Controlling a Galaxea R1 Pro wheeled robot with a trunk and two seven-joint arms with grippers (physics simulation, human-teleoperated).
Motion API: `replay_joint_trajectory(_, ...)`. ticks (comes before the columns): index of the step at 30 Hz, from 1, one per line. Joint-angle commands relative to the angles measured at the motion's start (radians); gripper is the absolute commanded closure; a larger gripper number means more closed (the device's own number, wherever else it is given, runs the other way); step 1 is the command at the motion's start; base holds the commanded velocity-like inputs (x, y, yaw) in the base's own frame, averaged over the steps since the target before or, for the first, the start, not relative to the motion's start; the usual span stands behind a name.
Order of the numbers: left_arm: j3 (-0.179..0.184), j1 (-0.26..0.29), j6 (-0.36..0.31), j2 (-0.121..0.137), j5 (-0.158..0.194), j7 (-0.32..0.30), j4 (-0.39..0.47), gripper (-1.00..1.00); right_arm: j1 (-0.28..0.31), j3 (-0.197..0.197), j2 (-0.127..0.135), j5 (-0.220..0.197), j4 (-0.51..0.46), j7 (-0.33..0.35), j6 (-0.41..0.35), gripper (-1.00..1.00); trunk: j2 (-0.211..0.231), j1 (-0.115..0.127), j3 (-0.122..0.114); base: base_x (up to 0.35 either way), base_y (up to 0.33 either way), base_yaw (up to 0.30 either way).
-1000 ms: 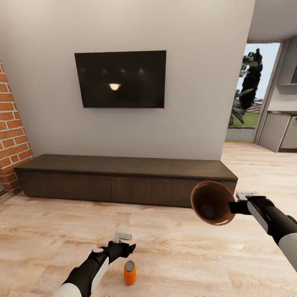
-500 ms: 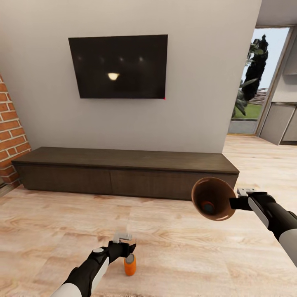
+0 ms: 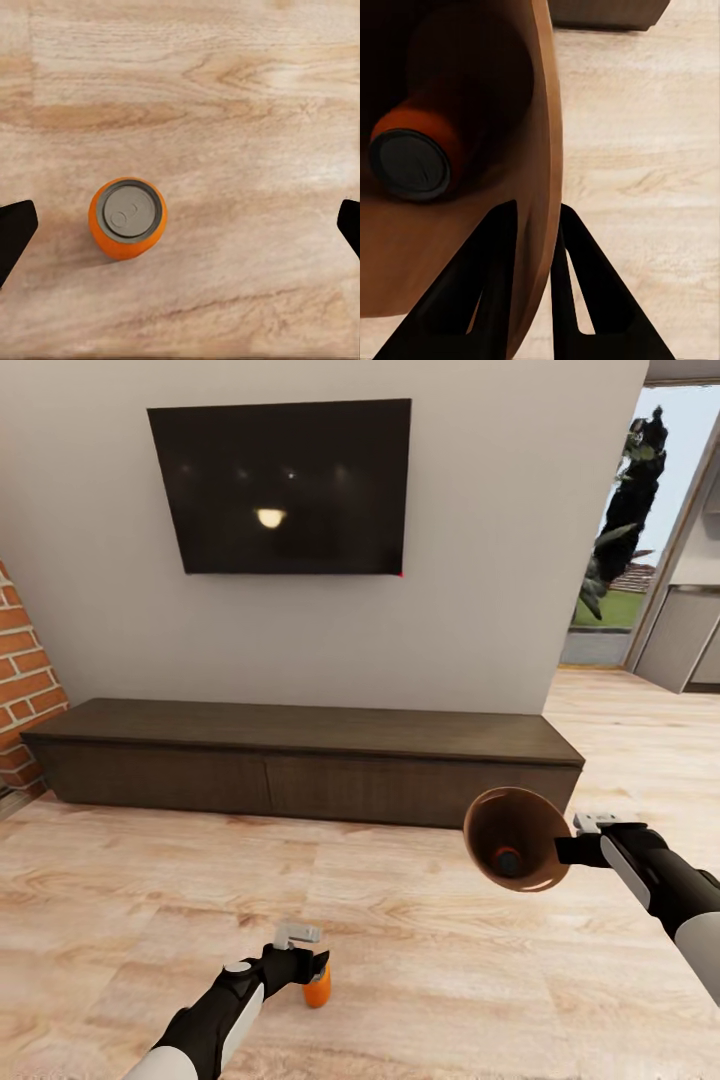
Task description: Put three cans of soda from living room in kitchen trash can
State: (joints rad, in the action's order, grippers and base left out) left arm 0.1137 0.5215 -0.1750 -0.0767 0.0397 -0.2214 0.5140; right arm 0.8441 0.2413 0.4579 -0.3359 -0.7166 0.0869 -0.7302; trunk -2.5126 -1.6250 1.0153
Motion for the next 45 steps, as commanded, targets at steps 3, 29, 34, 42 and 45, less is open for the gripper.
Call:
replay_joint_trajectory(3, 0.0, 0.0, 0.0, 0.0, 0.001, -0.001, 0.0, -1.0, 0.001, -0.002, -0.001, -0.006, -0.001, 0.004, 0.0, 1.0, -0.001, -0.001, 0.008, 0.0, 0.0, 0.0)
replay_joint_trajectory(29, 0.001, -0.001, 0.0, 0.0, 0.002, -0.001, 0.003, -1.0, 0.001, 0.004, -0.01, -0.006, -0.001, 0.004, 0.0, 1.0, -0.001, -0.001, 0.008, 0.13, 0.014, 0.0)
replay_joint_trajectory(34, 0.001, -0.001, -0.001, 0.0, 0.002, 0.0, 0.002, -1.0, 0.001, 0.004, -0.01, -0.006, -0.001, 0.004, 0.0, 1.0, -0.001, -0.001, 0.008, 0.006, 0.001, 0.0)
replay_joint_trajectory(42, 0.001, -0.001, -0.003, 0.0, 0.002, -0.001, 0.002, -1.0, 0.046, 0.001, 0.001, -0.005, -0.09, 0.003, -0.114, 1.0, -0.002, -0.004, 0.035, 0.0, 0.0, 0.0)
replay_joint_trajectory(45, 0.001, -0.001, -0.003, 0.0, 0.002, -0.001, 0.002, -1.0, 0.053, -0.001, 0.003, -0.004, -0.12, 0.002, -0.151, 1.0, -0.003, -0.005, 0.046, 0.0, 0.0, 0.0)
